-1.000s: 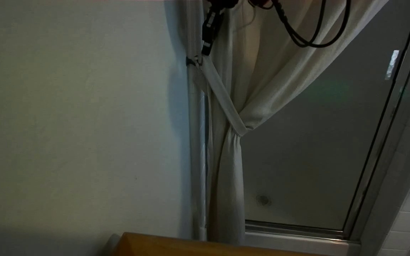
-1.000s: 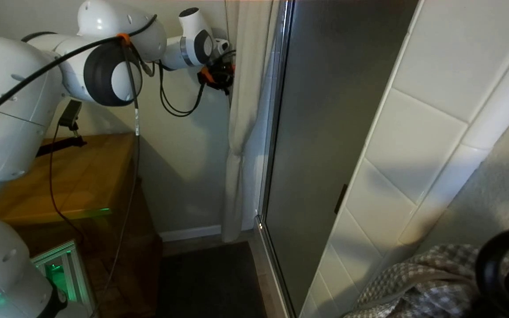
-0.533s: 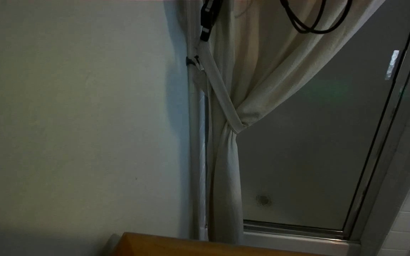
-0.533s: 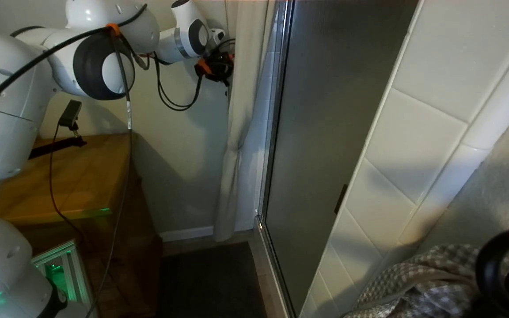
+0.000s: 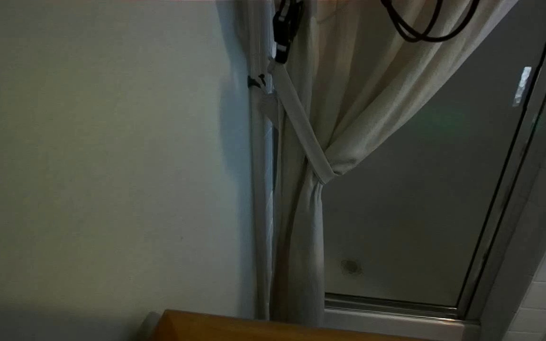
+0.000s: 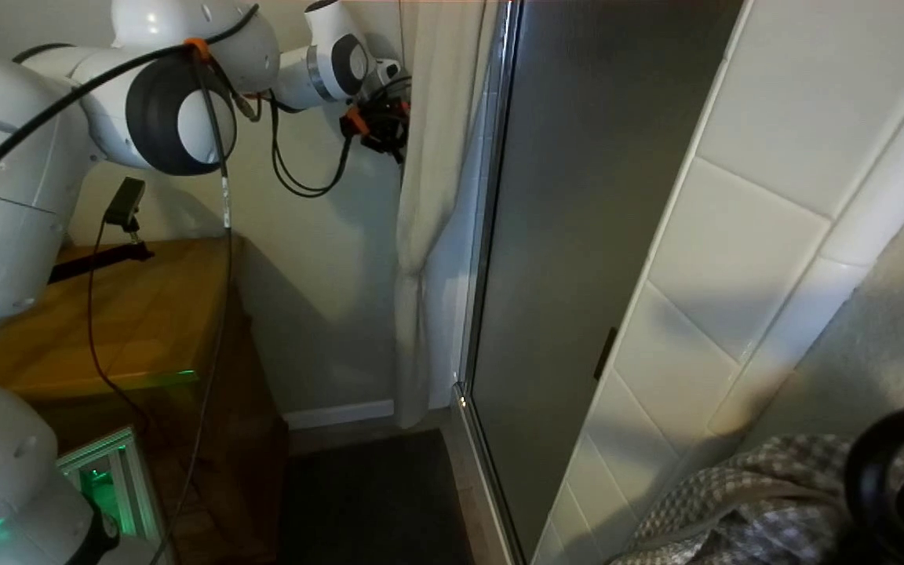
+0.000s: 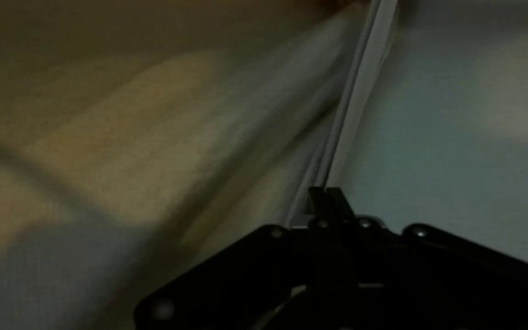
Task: Unhook the curtain strap
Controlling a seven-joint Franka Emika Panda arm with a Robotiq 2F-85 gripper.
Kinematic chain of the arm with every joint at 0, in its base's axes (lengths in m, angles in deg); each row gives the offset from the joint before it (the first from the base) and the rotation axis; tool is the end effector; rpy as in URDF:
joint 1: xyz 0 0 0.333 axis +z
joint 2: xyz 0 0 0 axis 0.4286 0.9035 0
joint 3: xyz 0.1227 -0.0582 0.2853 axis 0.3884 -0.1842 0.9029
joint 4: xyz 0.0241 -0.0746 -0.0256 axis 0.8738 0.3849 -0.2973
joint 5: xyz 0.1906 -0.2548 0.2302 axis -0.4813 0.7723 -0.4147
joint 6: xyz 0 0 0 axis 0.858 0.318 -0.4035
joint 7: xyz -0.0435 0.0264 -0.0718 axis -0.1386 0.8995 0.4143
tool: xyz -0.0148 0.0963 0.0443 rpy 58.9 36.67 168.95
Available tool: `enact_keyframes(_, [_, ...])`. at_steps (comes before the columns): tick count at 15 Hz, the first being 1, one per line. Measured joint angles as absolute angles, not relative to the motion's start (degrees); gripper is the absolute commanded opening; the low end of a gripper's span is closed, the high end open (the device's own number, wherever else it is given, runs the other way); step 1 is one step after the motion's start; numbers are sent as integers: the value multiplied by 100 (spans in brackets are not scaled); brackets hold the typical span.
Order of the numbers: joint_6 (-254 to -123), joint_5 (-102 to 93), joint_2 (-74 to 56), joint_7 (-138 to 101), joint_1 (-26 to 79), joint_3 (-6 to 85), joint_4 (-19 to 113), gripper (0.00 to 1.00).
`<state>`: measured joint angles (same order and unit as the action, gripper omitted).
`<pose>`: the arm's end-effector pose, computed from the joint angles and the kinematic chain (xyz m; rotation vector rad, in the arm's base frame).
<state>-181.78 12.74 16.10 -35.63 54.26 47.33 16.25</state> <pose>0.6803 0.4000 0.4499 2.5600 1.2718 0.6882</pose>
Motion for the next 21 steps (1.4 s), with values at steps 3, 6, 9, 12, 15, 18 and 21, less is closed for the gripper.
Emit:
enact_keyframes(3, [-18112,1091,1559,-3357,5398,4755,1802,1])
enact_keyframes(6, [-18111,871,1443,-3106,5355,4758,2150,1])
enact_keyframes(9, [-18107,648,1268,-2794,5277,4757,2651,1])
enact_keyframes(12, [-18083,467,1056,-2531,5178,4755,3225,1])
enact_keyframes(15, [-17808,437,812,-2200,5094,4742,3783,1])
enact_keyframes(18, [-17464,438,585,-1866,4979,4754,4230,1])
enact_keyframes(21, [-17032,441,400,-1604,4885,4756,4552,1])
